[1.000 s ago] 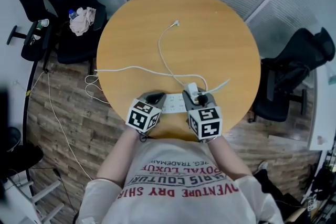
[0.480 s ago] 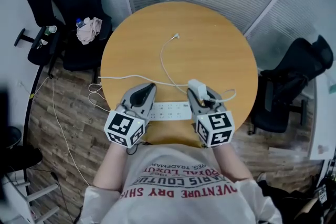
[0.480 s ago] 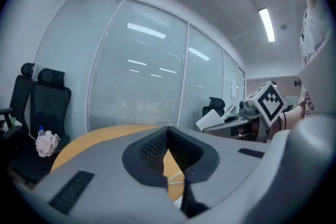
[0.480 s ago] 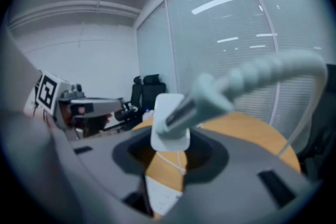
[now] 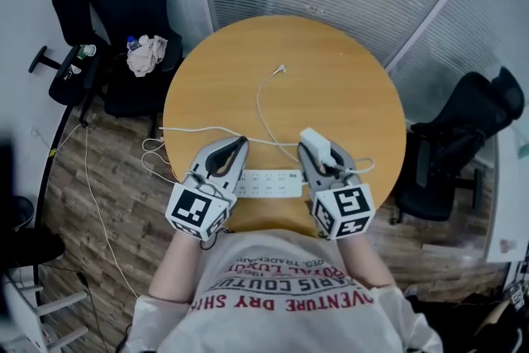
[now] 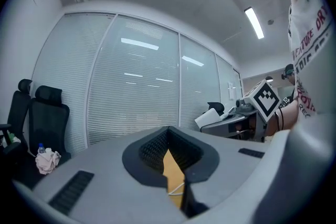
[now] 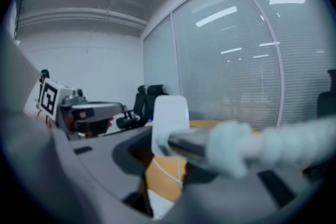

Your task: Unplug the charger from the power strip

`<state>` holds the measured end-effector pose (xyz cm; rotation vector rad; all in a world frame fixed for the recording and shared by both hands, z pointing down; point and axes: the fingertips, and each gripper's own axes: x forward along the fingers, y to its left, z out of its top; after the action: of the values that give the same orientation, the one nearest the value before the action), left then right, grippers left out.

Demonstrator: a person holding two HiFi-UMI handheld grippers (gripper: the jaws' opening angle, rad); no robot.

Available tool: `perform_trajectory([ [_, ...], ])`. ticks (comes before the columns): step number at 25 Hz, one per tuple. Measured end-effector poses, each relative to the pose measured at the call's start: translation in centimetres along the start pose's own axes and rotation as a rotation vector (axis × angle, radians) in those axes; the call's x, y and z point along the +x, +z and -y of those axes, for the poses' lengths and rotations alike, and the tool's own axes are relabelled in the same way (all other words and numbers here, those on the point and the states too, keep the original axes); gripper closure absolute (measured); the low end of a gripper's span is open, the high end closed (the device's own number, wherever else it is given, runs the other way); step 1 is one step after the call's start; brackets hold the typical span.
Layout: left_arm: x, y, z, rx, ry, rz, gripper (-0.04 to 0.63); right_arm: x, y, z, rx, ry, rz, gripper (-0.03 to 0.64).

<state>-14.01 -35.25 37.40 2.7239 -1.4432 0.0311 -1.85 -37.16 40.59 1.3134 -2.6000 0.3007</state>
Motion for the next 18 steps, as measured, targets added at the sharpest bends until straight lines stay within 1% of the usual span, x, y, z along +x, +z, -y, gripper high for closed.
perform_trajectory([
  [3, -0.1, -0.1, 0.1, -0.011, 0.0, 0.003, 0.561, 0.1, 0.2, -0.4, -0.012, 0.012, 0.007, 0.462],
  [18, 0.3, -0.3, 1.5, -0.036, -0.034, -0.009, 0.561, 0.0, -0.5, -1.0, 0.01, 0.019, -0.009, 0.463],
])
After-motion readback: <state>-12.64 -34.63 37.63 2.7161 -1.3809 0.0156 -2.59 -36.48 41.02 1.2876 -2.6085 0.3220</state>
